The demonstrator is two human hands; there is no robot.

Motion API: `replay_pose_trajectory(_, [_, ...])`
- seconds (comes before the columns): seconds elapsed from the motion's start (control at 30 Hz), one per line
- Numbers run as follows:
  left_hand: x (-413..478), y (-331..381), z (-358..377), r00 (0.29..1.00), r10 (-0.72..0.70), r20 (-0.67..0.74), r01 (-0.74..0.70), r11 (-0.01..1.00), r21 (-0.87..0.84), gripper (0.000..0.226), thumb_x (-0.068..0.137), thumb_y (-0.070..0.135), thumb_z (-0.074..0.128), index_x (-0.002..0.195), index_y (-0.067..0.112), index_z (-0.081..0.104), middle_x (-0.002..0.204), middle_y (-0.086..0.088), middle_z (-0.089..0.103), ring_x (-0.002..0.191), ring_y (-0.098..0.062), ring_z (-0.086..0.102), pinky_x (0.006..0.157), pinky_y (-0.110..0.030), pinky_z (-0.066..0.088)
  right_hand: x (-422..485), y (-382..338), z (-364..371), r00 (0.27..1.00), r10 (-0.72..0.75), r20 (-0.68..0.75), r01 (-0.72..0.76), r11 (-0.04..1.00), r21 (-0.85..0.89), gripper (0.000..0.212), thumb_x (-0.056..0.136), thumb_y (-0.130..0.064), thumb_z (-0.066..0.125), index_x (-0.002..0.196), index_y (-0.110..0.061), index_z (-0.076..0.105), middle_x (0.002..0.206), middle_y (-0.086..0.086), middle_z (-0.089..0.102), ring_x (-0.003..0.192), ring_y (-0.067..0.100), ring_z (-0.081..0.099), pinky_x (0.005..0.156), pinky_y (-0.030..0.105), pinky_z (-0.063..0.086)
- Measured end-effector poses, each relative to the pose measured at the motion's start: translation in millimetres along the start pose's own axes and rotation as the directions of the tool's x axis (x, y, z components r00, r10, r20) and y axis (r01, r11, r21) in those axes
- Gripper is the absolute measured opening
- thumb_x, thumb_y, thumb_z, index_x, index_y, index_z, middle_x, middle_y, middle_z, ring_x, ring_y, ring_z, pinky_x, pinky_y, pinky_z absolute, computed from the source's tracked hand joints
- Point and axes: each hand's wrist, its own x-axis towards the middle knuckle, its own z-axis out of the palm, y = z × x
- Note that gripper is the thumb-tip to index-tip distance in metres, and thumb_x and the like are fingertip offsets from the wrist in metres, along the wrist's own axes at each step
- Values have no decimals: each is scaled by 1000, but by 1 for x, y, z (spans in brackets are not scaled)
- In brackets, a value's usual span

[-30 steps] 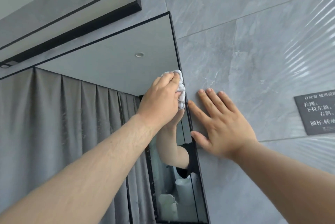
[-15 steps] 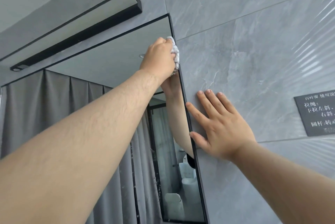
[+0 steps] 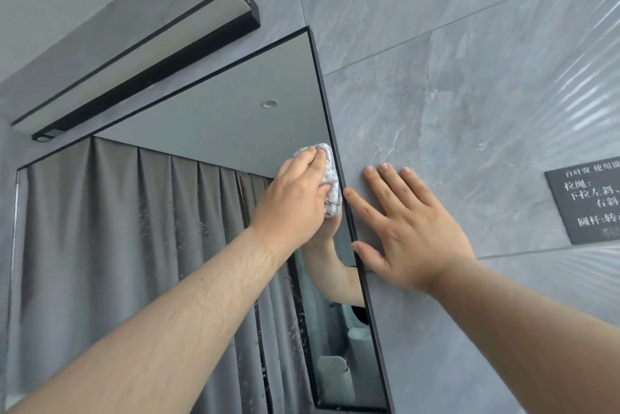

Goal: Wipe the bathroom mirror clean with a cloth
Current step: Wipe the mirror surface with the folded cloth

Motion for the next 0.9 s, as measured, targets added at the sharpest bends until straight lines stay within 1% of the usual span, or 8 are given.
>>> replay_pose_trajectory(0.1, [15, -2, -5, 1000, 29, 0, -29, 999, 15, 54, 99, 16, 51, 150, 6, 37, 152, -6, 38, 139, -25, 32, 113, -35, 30, 1, 0, -1, 1000, 1, 17, -1, 1000, -4, 73, 91, -59, 37, 152, -19, 40, 156, 23, 35, 146, 40, 31, 119, 56, 23])
replay_pose_trajectory(0.23, [67, -2, -26, 998, -52, -34, 52, 999, 2, 50, 101, 16, 46, 150, 7, 37, 148, -9, 40, 135, -28, 35, 109, -32, 29, 0, 0, -1, 1000, 7, 16, -7, 1000, -8, 72, 90, -58, 38, 151, -19, 43, 155, 24, 37, 145, 40, 32, 119, 55, 23])
replay_pose_trajectory(0.33, [106, 1, -45, 993, -106, -52, 108, 993, 38, 43, 101, 14, 43, 144, 7, 43, 139, -7, 45, 127, -24, 43, 96, -24, 33, 0, 0, -1, 1000, 10, 23, -10, 1000, 3, 72, 90, -58, 38, 150, -19, 43, 154, 24, 37, 145, 40, 33, 119, 55, 24])
replay_pose_trajectory(0.43, [142, -6, -58, 989, -148, -28, 149, 986, 69, 45, 102, 15, 41, 147, 10, 39, 136, -3, 44, 120, -20, 47, 84, -16, 29, 0, 0, -3, 1000, 6, 28, -6, 1000, 9, 72, 91, -59, 37, 151, -19, 42, 154, 24, 37, 145, 40, 32, 119, 55, 24])
replay_pose_trajectory(0.53, [170, -17, -69, 981, -192, 20, 188, 975, 118, 49, 103, 18, 37, 151, 14, 30, 148, -6, 39, 126, -27, 46, 88, -24, 34, 0, 0, -2, 999, 6, 34, -7, 1000, 11, 73, 91, -59, 37, 152, -19, 41, 155, 24, 36, 145, 40, 32, 119, 55, 22])
replay_pose_trajectory(0.63, [173, -21, -74, 985, -163, 59, 151, 974, 167, 57, 102, 16, 38, 156, 13, 20, 152, -6, 31, 128, -30, 44, 101, -36, 39, 0, 1, -2, 1000, -2, 29, 1, 1000, 15, 73, 91, -59, 39, 151, -18, 42, 155, 24, 37, 145, 40, 32, 119, 54, 22])
replay_pose_trajectory(0.73, [162, -25, -67, 991, -132, 36, 127, 986, 104, 58, 102, 14, 39, 156, 13, 18, 151, -8, 33, 127, -27, 46, 103, -35, 39, 0, 0, -2, 1000, 1, 24, -1, 1000, 15, 73, 90, -59, 40, 151, -18, 43, 154, 24, 38, 144, 41, 34, 119, 54, 21])
replay_pose_trajectory(0.9, [119, -35, -55, 992, -86, 97, 74, 989, 126, 59, 104, 17, 36, 158, 17, 11, 166, -2, 7, 150, -25, 19, 119, -35, 20, 0, 1, -3, 999, -4, 32, 3, 1000, 16, 73, 90, -58, 39, 150, -17, 43, 154, 25, 38, 144, 41, 34, 119, 55, 23])
